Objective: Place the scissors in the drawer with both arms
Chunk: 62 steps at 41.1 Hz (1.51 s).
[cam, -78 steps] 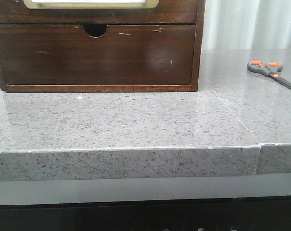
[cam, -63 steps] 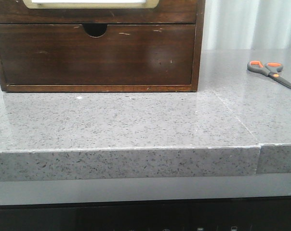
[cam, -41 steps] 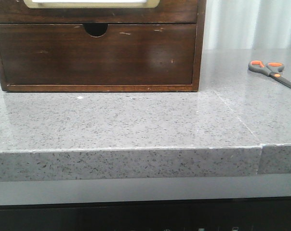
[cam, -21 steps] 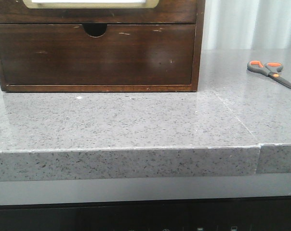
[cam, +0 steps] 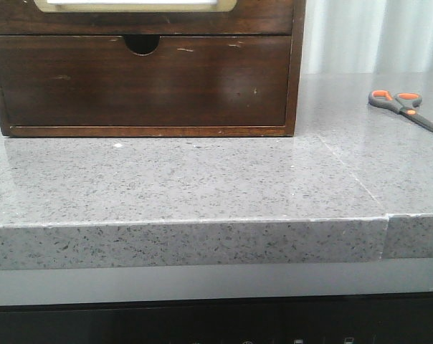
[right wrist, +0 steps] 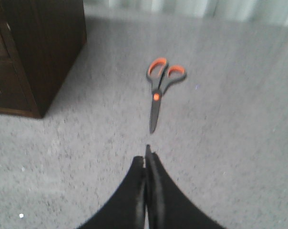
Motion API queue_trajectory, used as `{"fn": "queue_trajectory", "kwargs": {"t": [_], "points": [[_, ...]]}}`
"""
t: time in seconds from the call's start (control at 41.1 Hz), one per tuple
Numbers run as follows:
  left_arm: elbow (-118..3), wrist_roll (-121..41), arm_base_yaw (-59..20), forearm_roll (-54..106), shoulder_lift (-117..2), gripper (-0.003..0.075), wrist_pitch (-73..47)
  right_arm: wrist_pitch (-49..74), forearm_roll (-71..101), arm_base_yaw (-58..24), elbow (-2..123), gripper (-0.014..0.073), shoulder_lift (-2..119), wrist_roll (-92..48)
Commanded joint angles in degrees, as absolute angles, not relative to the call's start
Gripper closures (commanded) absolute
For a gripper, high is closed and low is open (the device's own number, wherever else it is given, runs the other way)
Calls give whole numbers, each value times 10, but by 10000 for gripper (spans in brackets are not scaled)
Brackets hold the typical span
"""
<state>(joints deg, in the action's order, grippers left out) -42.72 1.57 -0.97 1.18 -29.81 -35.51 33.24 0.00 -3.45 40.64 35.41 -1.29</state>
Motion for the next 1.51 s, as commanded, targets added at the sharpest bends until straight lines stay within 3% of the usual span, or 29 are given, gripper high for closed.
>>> {"fn": "queue_trajectory", "kwargs": {"t": [0.0,0.389,0.486,0.535,0.656,0.754,0.802,0.875,1.191,1.483], "points": [[-444,20,-11,18,-327,741,-323,307,-11,-31,427,662,390,-14],[-442,20,-11,19,-396,741,-330,320,-26,-31,427,644,469,-14],[-442,17,-11,19,-406,736,-330,322,-34,-31,427,524,470,-14],[-442,10,-11,19,-408,712,-330,322,-35,-31,427,396,470,-14],[-442,0,-11,19,-409,498,-330,320,-36,-31,427,117,470,-14],[-442,3,-11,22,-410,238,-330,318,-38,-31,427,21,470,-14],[-442,3,-11,35,-410,153,-330,319,-38,-31,427,20,470,-14],[-442,3,-11,72,-412,109,-328,319,-38,-31,427,21,470,-14],[-442,0,-12,335,-470,115,-267,321,-38,-31,427,21,470,-14],[-442,-254,-12,729,-562,115,-306,324,-38,-31,427,21,470,-14]]}}
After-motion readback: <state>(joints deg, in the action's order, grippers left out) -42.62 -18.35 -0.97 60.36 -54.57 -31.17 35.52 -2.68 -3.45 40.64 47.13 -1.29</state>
